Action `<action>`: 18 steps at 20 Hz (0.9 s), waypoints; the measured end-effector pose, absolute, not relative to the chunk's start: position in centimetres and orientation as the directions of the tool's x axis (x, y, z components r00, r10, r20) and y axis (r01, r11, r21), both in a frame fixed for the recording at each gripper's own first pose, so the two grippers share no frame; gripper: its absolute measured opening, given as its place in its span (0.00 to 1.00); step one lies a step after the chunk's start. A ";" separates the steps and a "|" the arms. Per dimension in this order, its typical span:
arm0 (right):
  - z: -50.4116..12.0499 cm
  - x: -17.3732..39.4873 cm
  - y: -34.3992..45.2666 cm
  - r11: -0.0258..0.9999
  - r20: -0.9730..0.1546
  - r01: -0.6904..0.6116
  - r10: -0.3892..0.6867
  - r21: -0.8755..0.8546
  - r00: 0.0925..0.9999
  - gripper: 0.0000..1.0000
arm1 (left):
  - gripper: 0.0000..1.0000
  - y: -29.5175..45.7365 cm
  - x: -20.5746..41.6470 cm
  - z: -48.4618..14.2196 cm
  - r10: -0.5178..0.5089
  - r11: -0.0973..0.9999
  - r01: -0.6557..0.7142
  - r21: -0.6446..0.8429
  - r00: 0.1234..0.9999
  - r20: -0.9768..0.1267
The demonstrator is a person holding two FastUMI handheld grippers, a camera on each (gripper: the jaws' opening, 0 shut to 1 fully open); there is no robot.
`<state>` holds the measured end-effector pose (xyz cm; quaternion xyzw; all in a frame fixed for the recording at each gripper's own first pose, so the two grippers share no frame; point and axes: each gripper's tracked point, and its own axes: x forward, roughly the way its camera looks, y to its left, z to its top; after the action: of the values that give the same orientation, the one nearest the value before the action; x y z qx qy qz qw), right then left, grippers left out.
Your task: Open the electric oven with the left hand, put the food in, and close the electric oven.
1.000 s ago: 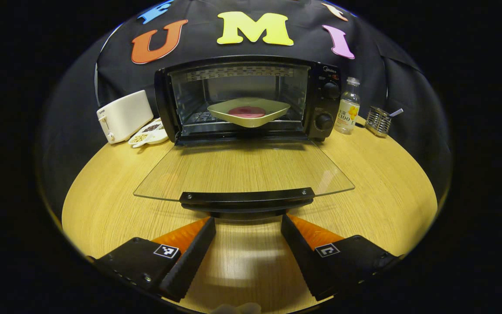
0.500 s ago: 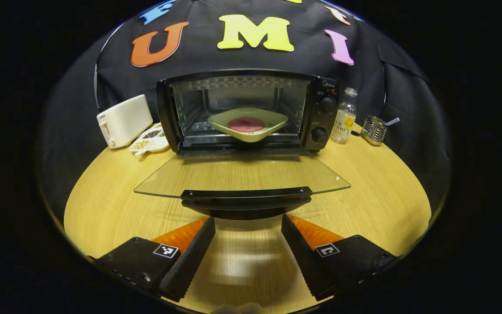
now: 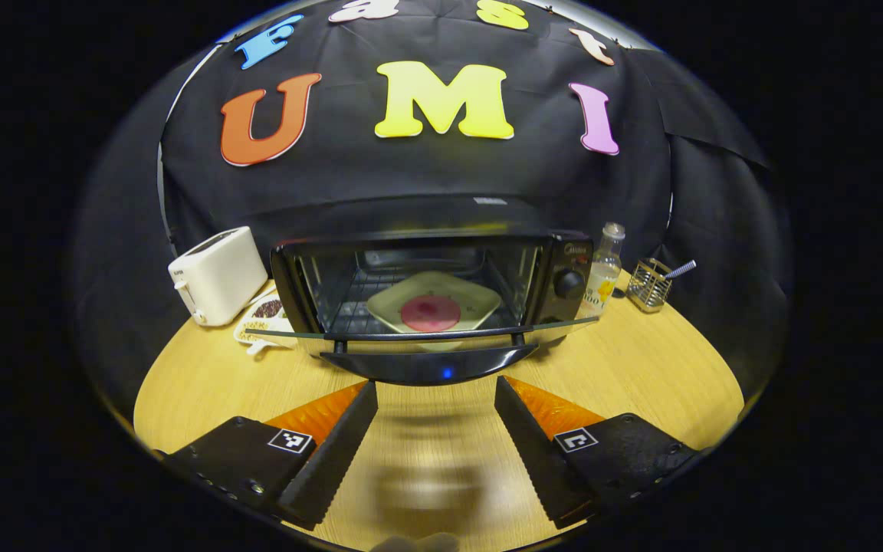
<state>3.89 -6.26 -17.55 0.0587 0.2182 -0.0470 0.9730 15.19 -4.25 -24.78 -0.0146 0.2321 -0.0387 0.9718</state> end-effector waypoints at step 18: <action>-14.6 1.6 -3.6 0.991 -0.389 0.107 -0.070 0.074 0.919 0.96 | 0.98 -4.4 9.6 -20.6 -0.112 0.993 0.084 -0.085 0.906 -0.409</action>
<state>1.59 -3.58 -14.59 0.0470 0.1964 -0.0454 0.9783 9.59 -4.35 -20.62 -0.0326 0.2112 -0.0504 0.9756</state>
